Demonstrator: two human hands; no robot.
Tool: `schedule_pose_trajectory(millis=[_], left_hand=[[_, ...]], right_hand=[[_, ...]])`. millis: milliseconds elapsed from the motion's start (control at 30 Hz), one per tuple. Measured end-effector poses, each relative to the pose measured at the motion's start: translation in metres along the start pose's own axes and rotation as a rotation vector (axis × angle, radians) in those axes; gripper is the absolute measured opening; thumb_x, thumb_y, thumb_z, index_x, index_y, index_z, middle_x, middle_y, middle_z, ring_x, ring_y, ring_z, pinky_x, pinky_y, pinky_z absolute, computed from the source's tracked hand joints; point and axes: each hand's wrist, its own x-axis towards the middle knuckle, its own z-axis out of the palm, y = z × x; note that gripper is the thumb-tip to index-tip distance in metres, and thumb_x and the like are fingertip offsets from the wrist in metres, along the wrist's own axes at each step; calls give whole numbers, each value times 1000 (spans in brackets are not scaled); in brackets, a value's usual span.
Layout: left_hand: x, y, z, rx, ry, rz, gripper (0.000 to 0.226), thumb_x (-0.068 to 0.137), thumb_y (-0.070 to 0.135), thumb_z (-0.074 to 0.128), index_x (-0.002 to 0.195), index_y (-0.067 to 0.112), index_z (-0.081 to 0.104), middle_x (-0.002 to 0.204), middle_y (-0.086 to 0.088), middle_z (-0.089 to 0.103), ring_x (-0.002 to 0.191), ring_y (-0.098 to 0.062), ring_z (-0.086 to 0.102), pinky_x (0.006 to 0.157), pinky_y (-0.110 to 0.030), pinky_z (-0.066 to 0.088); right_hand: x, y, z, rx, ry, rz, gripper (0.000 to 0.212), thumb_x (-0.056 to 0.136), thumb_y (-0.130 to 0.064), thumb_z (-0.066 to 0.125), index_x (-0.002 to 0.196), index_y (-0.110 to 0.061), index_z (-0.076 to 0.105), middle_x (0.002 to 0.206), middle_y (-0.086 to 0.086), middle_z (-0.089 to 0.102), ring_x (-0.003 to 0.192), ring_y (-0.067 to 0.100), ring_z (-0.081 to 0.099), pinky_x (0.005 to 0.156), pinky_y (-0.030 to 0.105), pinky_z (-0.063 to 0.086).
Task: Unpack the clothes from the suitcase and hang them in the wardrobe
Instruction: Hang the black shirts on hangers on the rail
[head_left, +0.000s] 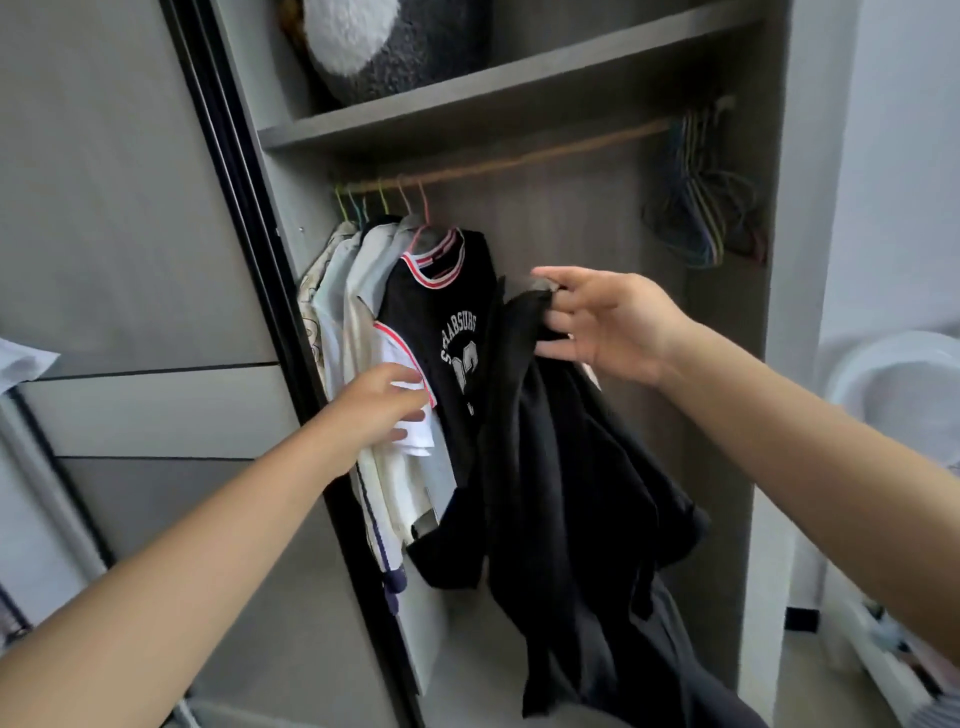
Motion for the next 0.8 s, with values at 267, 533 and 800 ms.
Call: schedule_pose_trajectory(millis=[267, 533, 800], left_hand=[[-18, -27, 15, 70, -296, 26, 60, 92, 21, 50, 143, 27, 19, 127, 5, 44, 106, -7, 49, 92, -22, 38], [8, -30, 40, 294, 72, 37, 44, 90, 30, 55, 129, 14, 44, 106, 4, 57, 87, -7, 51, 73, -18, 40], [2, -19, 0, -687, 150, -11, 22, 99, 11, 36, 88, 18, 54, 85, 1, 61, 67, -12, 63, 66, -29, 48]], right_hand=[[31, 2, 18, 196, -118, -59, 76, 66, 10, 26, 139, -13, 30, 93, -5, 62, 92, 12, 56, 93, 43, 43], [49, -12, 40, 201, -148, -132, 91, 59, 6, 31, 146, -11, 15, 126, 3, 54, 118, 18, 53, 91, 35, 43], [55, -12, 14, -210, 47, -194, 78, 81, 14, 34, 147, -17, 7, 152, 1, 24, 138, 14, 27, 92, 29, 41]])
